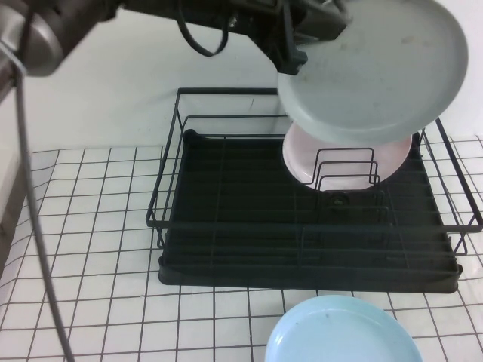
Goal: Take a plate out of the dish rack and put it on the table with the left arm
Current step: Place the plate from the table
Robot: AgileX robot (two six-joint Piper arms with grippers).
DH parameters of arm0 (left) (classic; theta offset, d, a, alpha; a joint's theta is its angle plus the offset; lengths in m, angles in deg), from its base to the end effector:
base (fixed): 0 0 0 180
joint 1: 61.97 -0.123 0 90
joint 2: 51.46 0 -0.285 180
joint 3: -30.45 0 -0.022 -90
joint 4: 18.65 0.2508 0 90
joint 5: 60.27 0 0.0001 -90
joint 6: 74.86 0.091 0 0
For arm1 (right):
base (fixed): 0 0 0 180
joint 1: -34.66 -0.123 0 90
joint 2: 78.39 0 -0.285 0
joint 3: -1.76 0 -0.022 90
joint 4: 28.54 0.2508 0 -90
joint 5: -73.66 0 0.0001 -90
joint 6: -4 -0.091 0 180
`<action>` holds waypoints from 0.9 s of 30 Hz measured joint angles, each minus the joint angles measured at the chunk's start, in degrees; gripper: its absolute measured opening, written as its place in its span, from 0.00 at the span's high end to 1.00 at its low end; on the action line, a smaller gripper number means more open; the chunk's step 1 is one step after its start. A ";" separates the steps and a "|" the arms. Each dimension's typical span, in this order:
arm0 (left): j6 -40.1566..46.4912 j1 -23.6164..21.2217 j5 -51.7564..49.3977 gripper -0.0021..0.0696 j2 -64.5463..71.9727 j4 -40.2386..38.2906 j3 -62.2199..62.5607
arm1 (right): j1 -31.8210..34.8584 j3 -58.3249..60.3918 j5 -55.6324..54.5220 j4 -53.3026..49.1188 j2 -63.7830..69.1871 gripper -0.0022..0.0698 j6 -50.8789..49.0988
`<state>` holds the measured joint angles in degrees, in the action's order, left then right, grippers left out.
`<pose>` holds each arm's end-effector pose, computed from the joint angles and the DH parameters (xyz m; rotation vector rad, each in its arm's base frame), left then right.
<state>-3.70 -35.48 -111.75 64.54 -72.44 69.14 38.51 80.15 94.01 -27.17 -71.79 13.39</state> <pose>0.3585 -0.2429 0.4271 1.2895 1.4494 -0.6255 0.0525 -0.0028 0.1754 -0.0742 1.8392 -0.1386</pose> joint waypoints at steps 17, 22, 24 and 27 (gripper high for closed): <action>-34.44 12.57 -18.21 0.84 -5.42 16.96 -19.61 | 0.00 0.00 0.00 0.00 0.00 0.97 0.00; -34.48 15.03 -14.44 0.84 -5.65 16.08 -26.23 | 0.00 0.00 0.00 0.00 0.00 0.97 0.00; -34.58 15.16 -13.26 0.84 -5.65 16.05 -28.04 | 0.00 0.00 0.00 0.00 0.00 0.97 0.00; -34.58 15.46 -11.58 0.84 -5.00 15.97 -29.30 | 0.00 0.00 0.00 0.00 0.00 0.97 0.00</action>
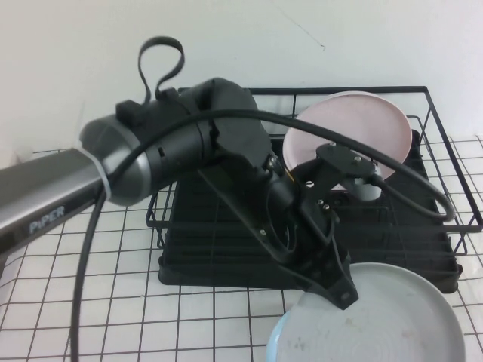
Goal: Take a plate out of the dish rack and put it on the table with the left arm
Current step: Place the plate from the table
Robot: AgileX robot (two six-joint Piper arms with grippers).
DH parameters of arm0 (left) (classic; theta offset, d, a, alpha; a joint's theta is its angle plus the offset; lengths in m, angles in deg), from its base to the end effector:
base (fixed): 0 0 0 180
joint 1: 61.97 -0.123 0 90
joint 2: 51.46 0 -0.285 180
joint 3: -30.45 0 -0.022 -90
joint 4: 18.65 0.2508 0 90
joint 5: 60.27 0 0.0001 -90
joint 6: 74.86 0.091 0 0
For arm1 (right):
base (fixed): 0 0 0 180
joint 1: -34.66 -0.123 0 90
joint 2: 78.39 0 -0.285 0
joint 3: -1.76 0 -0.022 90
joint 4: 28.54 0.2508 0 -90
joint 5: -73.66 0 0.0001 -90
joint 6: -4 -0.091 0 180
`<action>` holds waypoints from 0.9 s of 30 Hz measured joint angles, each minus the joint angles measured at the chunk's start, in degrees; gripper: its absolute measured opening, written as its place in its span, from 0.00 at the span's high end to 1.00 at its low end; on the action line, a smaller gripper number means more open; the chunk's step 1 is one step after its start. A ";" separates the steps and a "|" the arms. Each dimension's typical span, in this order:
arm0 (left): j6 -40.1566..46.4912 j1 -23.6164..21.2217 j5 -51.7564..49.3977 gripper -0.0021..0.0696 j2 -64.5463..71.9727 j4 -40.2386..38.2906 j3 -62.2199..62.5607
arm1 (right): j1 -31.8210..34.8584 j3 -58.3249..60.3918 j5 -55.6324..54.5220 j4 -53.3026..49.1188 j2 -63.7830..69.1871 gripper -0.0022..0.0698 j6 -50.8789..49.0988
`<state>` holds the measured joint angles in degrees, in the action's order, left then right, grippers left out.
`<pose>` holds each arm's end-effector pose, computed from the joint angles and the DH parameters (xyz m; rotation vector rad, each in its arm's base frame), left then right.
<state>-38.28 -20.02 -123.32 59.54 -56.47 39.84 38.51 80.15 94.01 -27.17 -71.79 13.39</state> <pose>0.2491 -0.2908 0.2891 1.4989 2.3300 -0.9145 0.0525 -0.0028 0.1754 -0.0742 1.8392 -0.1386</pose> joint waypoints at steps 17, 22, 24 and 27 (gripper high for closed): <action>-2.35 0.04 4.21 0.84 5.79 4.04 -0.57 | 0.00 0.00 0.00 0.00 0.00 0.97 0.00; -2.47 0.04 4.54 0.84 6.08 4.04 -0.57 | 0.00 0.00 0.00 0.00 0.00 0.97 0.00; -2.47 0.04 4.54 0.77 6.08 4.20 -0.57 | 0.00 0.00 0.00 0.00 0.00 0.97 0.00; -2.47 0.13 5.03 0.54 6.14 5.46 -0.57 | 0.00 0.00 0.00 0.00 0.00 0.97 0.00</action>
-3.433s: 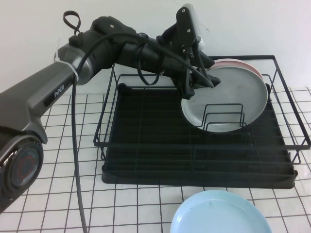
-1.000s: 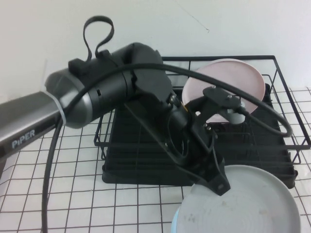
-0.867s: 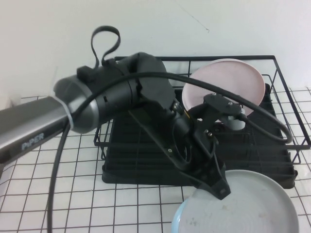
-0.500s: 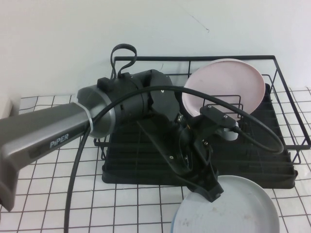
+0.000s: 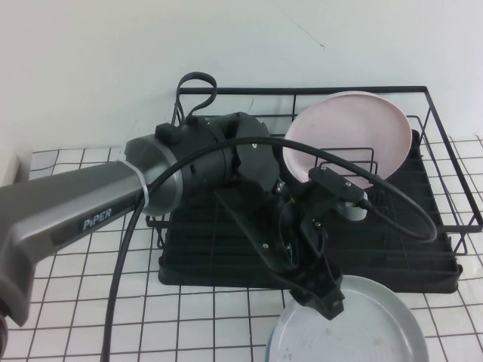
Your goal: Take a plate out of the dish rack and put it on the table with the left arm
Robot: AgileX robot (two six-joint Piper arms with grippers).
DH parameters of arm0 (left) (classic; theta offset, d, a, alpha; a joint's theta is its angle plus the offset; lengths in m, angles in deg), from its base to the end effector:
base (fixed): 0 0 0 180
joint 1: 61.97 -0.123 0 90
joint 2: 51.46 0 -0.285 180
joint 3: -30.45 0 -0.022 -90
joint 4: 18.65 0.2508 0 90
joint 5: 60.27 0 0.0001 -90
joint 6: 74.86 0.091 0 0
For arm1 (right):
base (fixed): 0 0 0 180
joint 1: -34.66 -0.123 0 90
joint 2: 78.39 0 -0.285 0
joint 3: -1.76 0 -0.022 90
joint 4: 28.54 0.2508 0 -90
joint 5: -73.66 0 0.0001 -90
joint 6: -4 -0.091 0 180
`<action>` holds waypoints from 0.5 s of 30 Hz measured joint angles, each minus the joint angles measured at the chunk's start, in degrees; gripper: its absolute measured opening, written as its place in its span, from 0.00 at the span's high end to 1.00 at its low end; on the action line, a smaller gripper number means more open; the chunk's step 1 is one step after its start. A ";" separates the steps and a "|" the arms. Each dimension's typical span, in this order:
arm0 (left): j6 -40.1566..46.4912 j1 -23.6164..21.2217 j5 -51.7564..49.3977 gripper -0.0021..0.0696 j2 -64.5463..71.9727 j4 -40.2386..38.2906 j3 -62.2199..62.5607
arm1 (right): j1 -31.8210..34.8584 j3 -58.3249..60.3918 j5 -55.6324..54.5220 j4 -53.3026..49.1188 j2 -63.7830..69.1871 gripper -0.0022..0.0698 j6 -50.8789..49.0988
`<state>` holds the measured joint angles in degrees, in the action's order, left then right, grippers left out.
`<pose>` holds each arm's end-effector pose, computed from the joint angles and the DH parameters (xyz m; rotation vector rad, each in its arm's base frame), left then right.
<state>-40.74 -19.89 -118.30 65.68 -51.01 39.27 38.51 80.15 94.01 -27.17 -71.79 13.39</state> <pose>0.2693 -0.2989 0.2416 1.4670 2.4394 -0.7689 0.0525 -0.0028 0.1754 -0.0742 1.8392 -0.1386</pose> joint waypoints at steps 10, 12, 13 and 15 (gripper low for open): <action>-0.21 0.00 5.27 0.14 -5.40 3.51 -0.10 | 0.00 0.00 0.00 0.00 0.00 0.97 0.00; -0.86 0.00 6.33 0.21 -8.41 4.79 -0.10 | 0.00 0.00 0.00 0.00 0.00 0.97 0.00; -1.47 0.00 7.02 0.28 -10.34 5.35 -0.23 | 0.00 0.00 0.00 0.00 0.00 0.97 0.00; -2.12 0.00 8.96 0.45 -14.63 5.86 -1.24 | 0.00 0.00 0.00 0.00 0.00 0.97 0.00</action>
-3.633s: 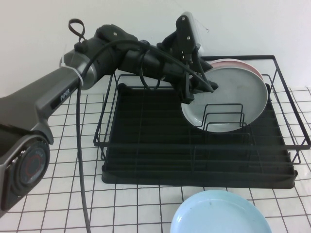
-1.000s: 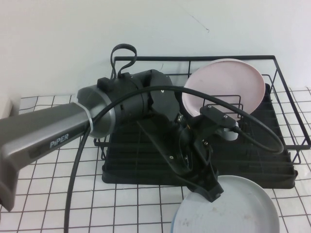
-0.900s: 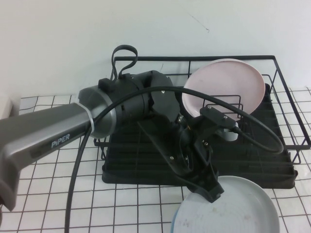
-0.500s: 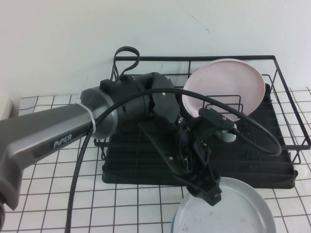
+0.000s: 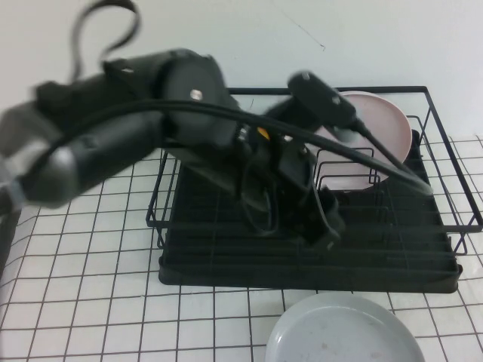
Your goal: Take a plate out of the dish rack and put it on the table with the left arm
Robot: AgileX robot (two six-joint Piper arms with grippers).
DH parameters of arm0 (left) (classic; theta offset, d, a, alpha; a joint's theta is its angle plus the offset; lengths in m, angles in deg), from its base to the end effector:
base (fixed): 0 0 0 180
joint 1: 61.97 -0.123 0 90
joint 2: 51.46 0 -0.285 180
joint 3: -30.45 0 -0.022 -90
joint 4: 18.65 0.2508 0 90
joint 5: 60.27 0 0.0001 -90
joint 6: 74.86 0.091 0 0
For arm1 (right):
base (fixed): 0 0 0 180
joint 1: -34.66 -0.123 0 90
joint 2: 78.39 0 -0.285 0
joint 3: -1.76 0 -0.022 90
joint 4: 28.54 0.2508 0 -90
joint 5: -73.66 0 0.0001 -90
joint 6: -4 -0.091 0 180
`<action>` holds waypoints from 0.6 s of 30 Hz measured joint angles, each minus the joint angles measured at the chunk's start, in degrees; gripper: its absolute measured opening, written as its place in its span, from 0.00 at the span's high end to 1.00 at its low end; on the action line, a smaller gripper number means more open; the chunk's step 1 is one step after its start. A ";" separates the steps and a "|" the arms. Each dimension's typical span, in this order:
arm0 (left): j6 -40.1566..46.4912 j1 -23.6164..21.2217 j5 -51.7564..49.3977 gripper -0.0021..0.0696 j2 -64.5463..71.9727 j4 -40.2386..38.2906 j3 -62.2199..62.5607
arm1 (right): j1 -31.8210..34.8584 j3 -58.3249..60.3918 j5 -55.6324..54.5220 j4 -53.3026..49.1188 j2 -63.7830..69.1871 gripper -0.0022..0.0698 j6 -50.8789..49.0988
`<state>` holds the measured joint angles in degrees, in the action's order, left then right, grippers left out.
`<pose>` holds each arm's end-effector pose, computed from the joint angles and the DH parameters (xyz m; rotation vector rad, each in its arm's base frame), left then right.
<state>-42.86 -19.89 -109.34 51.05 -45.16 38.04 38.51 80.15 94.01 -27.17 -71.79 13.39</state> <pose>0.2522 -0.2691 0.3352 1.3032 2.1242 -0.6345 0.0525 -0.0028 0.1754 -0.0742 1.8392 -0.1386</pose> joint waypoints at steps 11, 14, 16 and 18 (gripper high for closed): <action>0.47 0.00 22.29 0.96 -24.03 0.37 -22.19 | 0.00 0.00 0.00 0.00 0.00 0.97 0.00; 0.35 0.00 28.23 0.97 -30.48 0.37 -29.67 | 0.00 0.00 0.00 0.00 0.00 0.97 0.00; -0.79 0.00 32.78 0.97 -35.09 0.37 -34.98 | 0.00 0.00 0.00 0.00 0.00 0.97 0.00; -2.60 0.00 37.35 0.97 -39.32 0.15 -40.22 | 0.00 0.00 0.00 0.00 0.00 0.97 0.00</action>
<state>-45.46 -19.89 -71.99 11.74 -45.01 -2.18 38.51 80.15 94.01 -27.17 -71.79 13.39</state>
